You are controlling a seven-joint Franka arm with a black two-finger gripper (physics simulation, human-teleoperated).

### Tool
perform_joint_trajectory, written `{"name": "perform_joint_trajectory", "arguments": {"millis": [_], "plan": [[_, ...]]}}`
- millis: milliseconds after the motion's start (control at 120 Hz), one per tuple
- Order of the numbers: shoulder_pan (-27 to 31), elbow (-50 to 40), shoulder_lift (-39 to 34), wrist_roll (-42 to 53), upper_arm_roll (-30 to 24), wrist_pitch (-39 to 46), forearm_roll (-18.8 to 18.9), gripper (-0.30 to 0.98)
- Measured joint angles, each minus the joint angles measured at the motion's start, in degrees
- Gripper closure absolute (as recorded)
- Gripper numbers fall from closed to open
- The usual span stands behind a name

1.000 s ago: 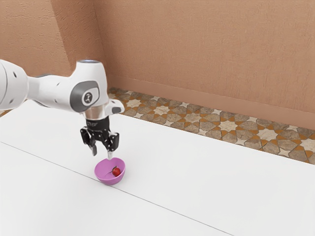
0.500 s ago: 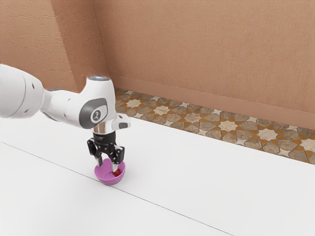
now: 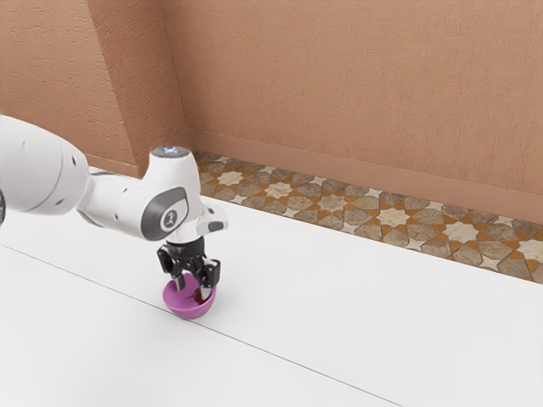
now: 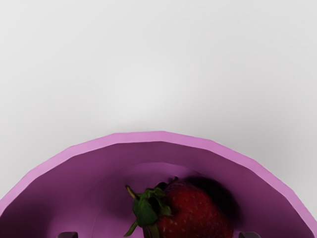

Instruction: Take strawberry from the bowl

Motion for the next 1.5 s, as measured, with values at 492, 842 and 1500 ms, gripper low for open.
{"name": "perform_joint_trajectory", "arguments": {"millis": [492,842,1500], "plan": [[0.1,-0.4,1.9,0.5,-0.4,4.4,-1.7,0.37],[0.2,-1.7,1.4,0.7,-0.5,6.2,-2.2,0.46],[0.2,-3.2,-1.2,-1.5,-0.3,6.7,-3.1,0.62]]}}
